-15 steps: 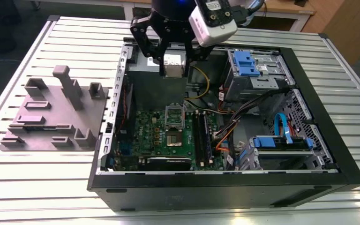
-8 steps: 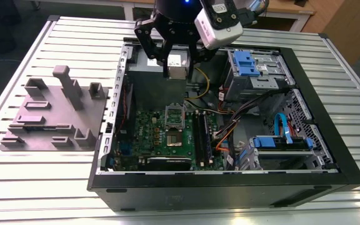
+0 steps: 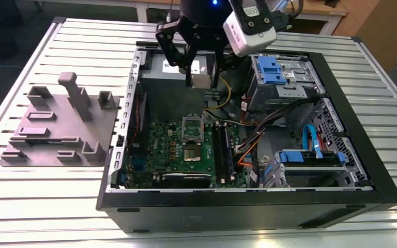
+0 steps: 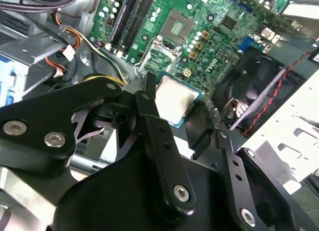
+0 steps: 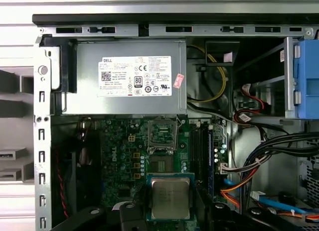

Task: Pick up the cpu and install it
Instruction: 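Pick up the cpu and move it towards the insertion slot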

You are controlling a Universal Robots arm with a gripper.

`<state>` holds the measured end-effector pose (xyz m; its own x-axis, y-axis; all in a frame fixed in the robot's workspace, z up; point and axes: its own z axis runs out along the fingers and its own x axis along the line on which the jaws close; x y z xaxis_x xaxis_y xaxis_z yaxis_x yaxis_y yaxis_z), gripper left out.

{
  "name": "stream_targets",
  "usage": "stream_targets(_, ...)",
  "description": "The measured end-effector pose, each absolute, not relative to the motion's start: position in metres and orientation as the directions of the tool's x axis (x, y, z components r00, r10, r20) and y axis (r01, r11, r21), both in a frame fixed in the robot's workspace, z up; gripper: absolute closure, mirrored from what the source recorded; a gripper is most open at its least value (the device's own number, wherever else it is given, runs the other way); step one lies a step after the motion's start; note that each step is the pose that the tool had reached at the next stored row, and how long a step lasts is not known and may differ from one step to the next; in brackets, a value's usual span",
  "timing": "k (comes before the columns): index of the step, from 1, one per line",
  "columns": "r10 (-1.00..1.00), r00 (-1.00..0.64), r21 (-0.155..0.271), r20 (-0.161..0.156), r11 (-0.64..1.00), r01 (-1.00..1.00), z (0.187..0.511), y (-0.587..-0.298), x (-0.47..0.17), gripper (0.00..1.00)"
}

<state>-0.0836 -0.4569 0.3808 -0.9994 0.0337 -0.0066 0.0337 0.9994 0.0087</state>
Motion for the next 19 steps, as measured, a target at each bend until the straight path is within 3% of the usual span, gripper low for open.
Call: stream_targets(19,0.037,-0.999,0.009,-0.002,0.999,0.037,0.380,-0.457,-0.049,0.53)
